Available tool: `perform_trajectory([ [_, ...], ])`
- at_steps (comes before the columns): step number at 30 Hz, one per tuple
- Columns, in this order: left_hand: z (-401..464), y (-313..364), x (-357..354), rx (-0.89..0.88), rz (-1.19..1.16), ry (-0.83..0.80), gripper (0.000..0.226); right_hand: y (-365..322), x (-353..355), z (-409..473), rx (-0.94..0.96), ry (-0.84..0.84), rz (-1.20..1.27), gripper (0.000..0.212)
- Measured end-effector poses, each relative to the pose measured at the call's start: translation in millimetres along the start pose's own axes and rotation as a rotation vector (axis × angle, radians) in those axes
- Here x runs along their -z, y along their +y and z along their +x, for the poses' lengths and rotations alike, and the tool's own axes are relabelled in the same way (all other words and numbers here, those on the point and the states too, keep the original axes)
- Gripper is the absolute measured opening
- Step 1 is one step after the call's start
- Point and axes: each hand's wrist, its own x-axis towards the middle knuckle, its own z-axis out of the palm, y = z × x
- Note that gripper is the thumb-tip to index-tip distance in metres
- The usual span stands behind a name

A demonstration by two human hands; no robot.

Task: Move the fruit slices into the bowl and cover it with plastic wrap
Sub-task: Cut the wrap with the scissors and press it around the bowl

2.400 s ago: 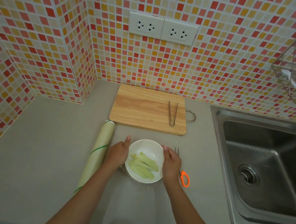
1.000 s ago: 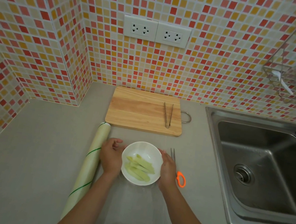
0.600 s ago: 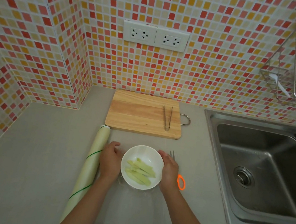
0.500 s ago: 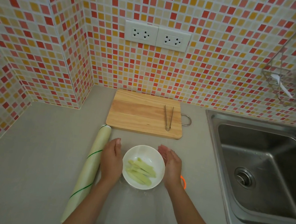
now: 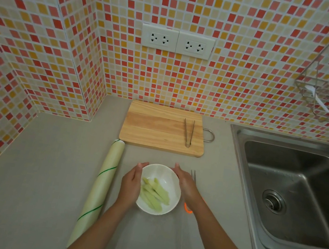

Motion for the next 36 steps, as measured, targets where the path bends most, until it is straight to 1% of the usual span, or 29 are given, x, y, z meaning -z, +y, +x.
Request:
perform_trajectory([
  [2, 4.5, 0.5, 2.1, -0.010, 0.049, -0.038, 0.041, -2.0, -0.7, 2.8, 0.045, 0.022, 0.015, 0.045],
  [6, 6.4, 2.9, 2.3, 0.031, -0.010, -0.072, 0.042, -2.1, -7.5, 1.4, 0.052, -0.033, 0.060, 0.039],
  [10, 11.3, 4.0, 3.4, 0.094, -0.069, -0.133, 0.055, 4.7, -7.2, 0.6, 0.022, -0.032, 0.113, 0.038],
  [14, 17.6, 10.1, 8.7, 0.102, 0.029, -0.207, 0.064, 7.4, -8.8, 0.6, -0.015, -0.026, 0.127, 0.040],
  [16, 18.0, 15.4, 11.0, 0.045, 0.088, -0.147, 0.061, 6.1, -8.0, 2.0, -0.014, 0.030, 0.129, 0.040],
  [19, 9.7, 19.3, 13.4, -0.059, 0.099, 0.078, 0.049, -1.5, -6.9, 6.5, 0.050, 0.112, 0.150, 0.031],
  [21, -6.1, 17.2, 11.1, -0.084, 0.084, 0.225, 0.045, -9.7, -7.3, 8.8, 0.067, 0.065, 0.125, 0.027],
  [23, -25.4, 9.4, 4.2, -0.054, 0.031, 0.284, 0.045, -12.6, -9.5, 11.5, 0.050, -0.029, 0.046, 0.028],
  [25, -39.2, 0.7, -4.4, 0.018, -0.021, 0.270, 0.047, -8.2, -11.0, 14.6, 0.021, -0.114, -0.019, 0.029],
  [26, -42.0, -2.9, -8.2, 0.025, -0.025, 0.264, 0.047, -4.8, -11.4, 15.0, 0.014, -0.135, -0.035, 0.030],
  [28, -39.6, -5.3, -11.3, 0.001, -0.010, 0.261, 0.045, -1.4, -12.7, 12.7, -0.006, -0.127, -0.047, 0.031],
  [30, -30.7, -3.8, -7.9, -0.006, -0.019, 0.234, 0.041, 3.4, -14.1, 8.5, -0.025, -0.073, -0.043, 0.032],
  [33, -12.8, -2.8, 3.8, 0.024, -0.046, 0.094, 0.044, 9.0, -14.0, 1.1, -0.047, -0.003, 0.009, 0.035],
  [36, 5.7, 8.4, 10.3, 0.029, 0.028, -0.103, 0.051, 7.5, -11.3, 2.9, -0.019, 0.067, 0.021, 0.037],
])
